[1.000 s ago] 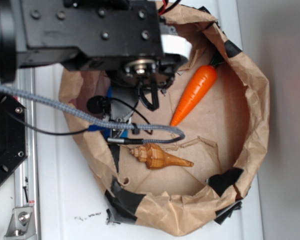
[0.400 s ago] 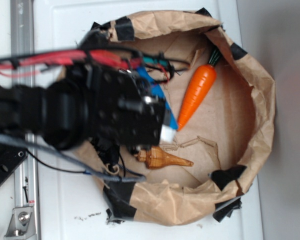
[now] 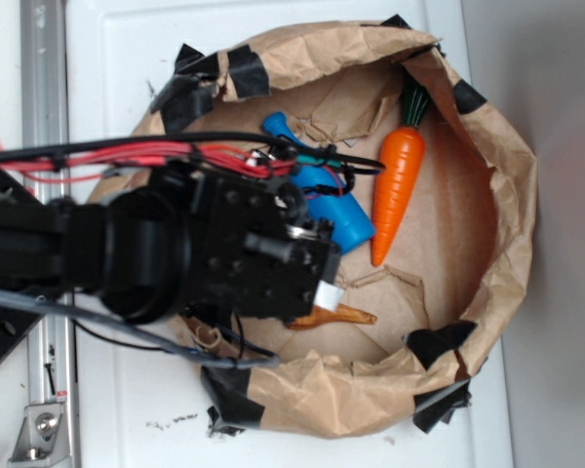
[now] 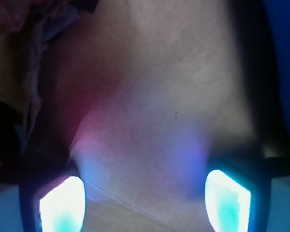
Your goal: Grab the blue bottle.
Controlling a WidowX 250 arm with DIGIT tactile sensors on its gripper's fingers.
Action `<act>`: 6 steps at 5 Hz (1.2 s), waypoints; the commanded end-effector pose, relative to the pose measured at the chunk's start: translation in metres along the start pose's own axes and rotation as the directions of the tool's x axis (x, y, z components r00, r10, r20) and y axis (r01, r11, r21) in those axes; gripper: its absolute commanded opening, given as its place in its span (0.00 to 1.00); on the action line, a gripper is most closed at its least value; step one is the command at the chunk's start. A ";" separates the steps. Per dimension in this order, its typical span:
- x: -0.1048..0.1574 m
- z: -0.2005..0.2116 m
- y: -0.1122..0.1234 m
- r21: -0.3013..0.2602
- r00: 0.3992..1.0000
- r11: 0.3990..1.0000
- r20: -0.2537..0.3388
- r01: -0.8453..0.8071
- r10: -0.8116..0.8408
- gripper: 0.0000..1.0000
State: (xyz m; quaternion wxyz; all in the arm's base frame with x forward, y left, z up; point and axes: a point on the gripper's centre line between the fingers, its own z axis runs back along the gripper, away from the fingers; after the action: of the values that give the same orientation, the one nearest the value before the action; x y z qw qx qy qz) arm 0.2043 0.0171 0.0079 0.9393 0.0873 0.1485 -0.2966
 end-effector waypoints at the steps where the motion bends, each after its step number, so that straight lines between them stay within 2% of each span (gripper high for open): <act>1: -0.008 0.073 0.063 -0.099 0.960 0.979 0.201 -0.179 0.196 1.00; 2: -0.009 0.115 0.071 -0.081 0.939 0.981 0.284 -0.177 0.193 1.00; 3: -0.001 0.134 0.066 -0.026 0.936 0.991 0.327 -0.131 0.132 1.00; 4: 0.018 0.115 0.057 0.053 0.928 0.999 0.372 -0.009 -0.012 1.00; 5: 0.040 0.074 0.047 0.059 0.920 0.986 0.353 0.157 -0.167 1.00; 6: 0.044 0.036 0.053 0.009 0.924 0.978 0.327 0.209 -0.200 1.00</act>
State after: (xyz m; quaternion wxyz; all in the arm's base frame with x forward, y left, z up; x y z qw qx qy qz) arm 0.2803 0.0205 0.0238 0.9163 -0.0011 0.0218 -0.3999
